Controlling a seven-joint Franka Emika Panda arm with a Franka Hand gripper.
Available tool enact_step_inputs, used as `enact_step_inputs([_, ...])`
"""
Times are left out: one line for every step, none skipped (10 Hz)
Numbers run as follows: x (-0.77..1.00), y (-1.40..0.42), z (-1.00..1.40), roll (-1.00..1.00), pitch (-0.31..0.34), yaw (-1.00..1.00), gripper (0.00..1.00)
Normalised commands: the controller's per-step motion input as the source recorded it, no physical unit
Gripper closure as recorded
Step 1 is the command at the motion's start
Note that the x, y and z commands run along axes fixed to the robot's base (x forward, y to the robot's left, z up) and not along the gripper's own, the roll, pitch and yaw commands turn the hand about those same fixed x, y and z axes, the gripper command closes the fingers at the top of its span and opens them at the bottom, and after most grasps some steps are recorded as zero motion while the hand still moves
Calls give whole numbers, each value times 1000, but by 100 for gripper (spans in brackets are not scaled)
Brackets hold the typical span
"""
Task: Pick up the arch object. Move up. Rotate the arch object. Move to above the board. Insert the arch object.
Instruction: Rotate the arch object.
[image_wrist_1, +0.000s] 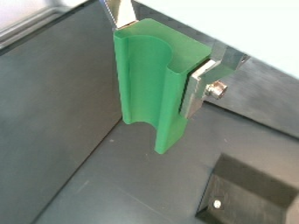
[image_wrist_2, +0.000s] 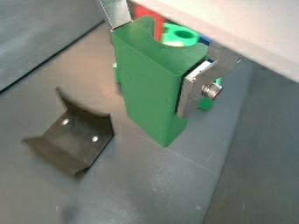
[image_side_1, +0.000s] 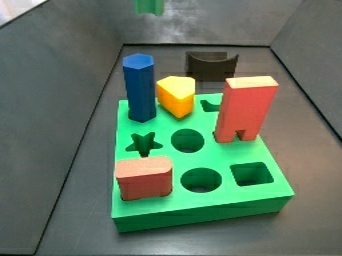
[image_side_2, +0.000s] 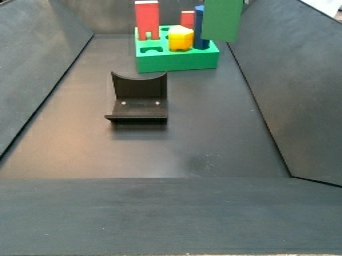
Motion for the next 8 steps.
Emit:
enact_step_inputs([13,3,-21,19,-24,-845,100])
enact_step_inputs([12,3,-21,18,-22,-670,100])
enact_step_inputs([8,2,-19,15,-17,-368,100])
enact_step_inputs([7,2,-18,13,-14,-221,100])
enact_step_inputs([-32,-48,0,2,-1,-1000,100])
enact_step_inputs([-34,-46,0,1,-1,-1000,100])
enact_step_inputs([-27,-21,9,1,-2,-1000,100])
enact_step_inputs([-23,-14,8,1,-2,-1000,100])
